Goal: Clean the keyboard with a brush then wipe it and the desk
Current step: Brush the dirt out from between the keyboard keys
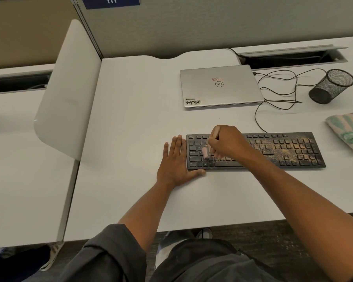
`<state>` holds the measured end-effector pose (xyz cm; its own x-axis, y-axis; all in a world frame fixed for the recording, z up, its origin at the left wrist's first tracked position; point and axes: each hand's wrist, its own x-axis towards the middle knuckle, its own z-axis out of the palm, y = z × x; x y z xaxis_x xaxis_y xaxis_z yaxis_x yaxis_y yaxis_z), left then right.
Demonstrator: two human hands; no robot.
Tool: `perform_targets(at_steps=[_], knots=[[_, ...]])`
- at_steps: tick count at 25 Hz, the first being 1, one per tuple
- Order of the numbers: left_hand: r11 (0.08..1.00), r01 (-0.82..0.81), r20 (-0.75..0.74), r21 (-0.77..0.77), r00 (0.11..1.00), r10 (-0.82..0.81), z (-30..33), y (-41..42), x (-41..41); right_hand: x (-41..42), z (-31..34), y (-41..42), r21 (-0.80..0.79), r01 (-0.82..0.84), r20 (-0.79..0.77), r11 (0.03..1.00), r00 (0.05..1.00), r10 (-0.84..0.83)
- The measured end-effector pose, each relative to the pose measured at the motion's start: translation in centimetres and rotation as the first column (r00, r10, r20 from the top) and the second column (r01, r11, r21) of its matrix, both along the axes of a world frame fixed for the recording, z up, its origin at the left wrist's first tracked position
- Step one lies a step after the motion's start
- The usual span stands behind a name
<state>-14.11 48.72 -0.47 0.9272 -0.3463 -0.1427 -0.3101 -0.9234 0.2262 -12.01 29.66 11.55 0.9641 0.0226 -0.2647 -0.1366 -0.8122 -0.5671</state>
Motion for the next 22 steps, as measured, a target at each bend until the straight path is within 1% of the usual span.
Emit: perform_targets(at_steps=[1,2,3,5,7,9,12,14,16,18,19,20,22], knots=[[1.000,0.001,0.002,0.002,1.000,-0.001,0.0,0.0,0.0,0.5,0.4,0.1,-0.040,-0.013,-0.043,0.999,0.999,0.012],[1.000,0.002,0.002,0.001,1.000,-0.002,0.0,0.0,0.0,1.0,0.8,0.2,-0.071,-0.019,-0.054,0.997,0.998,0.015],[1.000,0.002,0.002,-0.002,1.000,-0.002,0.0,-0.1,0.0,1.6,1.3,0.4,-0.086,-0.019,-0.033,0.996,0.999,0.016],[1.000,0.001,0.006,-0.005,1.000,-0.001,-0.1,0.0,0.0,2.8,1.7,0.8,-0.074,-0.009,0.013,0.997,1.000,0.010],[1.000,0.000,0.009,-0.004,1.000,0.000,-0.2,0.0,0.0,3.5,1.7,1.3,-0.066,-0.011,-0.001,0.998,1.000,0.011],[1.000,-0.002,0.006,-0.006,1.000,0.002,-0.1,0.0,0.0,3.6,1.6,1.6,-0.076,-0.049,-0.051,0.996,0.998,0.045],[1.000,-0.001,0.004,-0.015,1.000,0.001,-0.1,0.0,0.0,3.4,1.9,1.4,-0.082,-0.141,-0.181,0.987,0.976,0.124],[1.000,0.000,0.005,-0.011,1.000,0.000,0.0,0.0,0.0,3.4,2.4,1.1,-0.073,-0.164,-0.217,0.984,0.965,0.145],[1.000,0.003,0.009,-0.015,1.000,-0.003,0.0,0.0,0.0,3.9,2.6,1.0,-0.055,-0.116,-0.143,0.992,0.984,0.107],[1.000,0.005,0.021,-0.023,1.000,-0.004,0.0,0.0,-0.1,4.7,2.4,1.3,0.006,-0.046,-0.025,0.999,0.999,0.046],[1.000,0.004,0.022,-0.023,1.000,-0.004,0.0,0.0,-0.1,4.9,2.3,1.6,0.029,-0.025,0.009,0.999,1.000,0.025],[1.000,0.002,0.022,-0.020,1.000,-0.002,0.0,0.0,-0.1,5.1,2.2,1.8,0.041,-0.014,0.016,0.999,1.000,0.014],[1.000,-0.001,0.020,-0.011,1.000,0.001,0.0,0.0,0.0,5.2,1.8,2.1,0.043,-0.018,-0.025,0.999,1.000,0.019]])
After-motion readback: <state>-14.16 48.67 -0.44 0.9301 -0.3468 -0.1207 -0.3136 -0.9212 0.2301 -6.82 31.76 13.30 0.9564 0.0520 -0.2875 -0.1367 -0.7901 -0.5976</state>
